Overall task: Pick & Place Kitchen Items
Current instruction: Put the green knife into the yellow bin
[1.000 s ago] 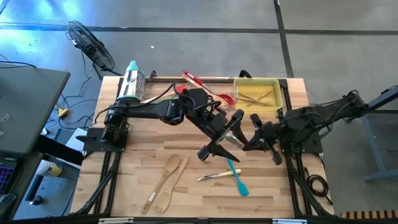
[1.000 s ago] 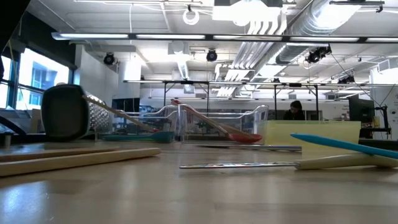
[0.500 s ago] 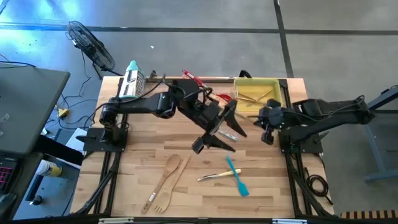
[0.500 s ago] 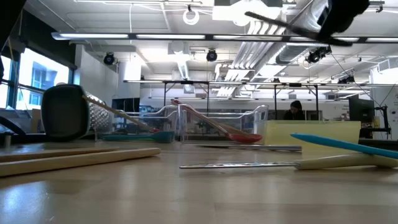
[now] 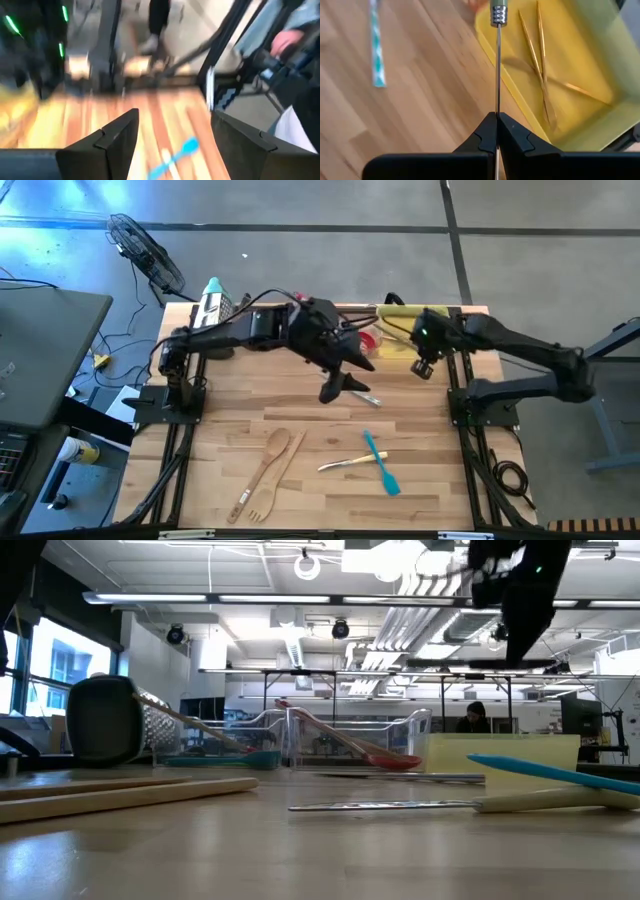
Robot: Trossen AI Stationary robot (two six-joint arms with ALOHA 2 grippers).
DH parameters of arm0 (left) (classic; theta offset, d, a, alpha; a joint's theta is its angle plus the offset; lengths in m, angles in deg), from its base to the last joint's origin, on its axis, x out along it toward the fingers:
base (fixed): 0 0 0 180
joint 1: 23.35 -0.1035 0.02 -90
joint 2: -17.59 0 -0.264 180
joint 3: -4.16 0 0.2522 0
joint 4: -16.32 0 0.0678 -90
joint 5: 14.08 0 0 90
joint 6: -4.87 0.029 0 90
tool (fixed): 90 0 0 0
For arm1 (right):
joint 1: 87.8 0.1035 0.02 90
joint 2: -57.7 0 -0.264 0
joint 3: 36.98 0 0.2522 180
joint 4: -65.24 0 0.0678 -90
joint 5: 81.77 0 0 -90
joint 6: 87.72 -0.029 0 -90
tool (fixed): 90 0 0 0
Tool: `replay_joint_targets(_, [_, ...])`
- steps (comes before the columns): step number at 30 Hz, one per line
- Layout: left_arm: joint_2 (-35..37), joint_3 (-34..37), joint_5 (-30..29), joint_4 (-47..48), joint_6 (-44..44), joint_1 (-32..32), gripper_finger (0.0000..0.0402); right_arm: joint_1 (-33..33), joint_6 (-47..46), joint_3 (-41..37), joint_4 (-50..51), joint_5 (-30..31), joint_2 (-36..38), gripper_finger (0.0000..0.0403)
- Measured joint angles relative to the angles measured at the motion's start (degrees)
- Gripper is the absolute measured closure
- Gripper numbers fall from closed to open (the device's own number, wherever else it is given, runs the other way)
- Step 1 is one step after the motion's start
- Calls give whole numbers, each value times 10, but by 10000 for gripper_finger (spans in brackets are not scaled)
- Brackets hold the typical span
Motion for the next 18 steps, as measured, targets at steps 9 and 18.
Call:
replay_joint_targets(9, [0,0,-21,159,-30,-39,158,-143,101,0,-24,-13,-150,400])
replay_joint_targets(18, [-1,0,-20,230,26,-72,158,-216,116,0,-73,-21,-211,400])
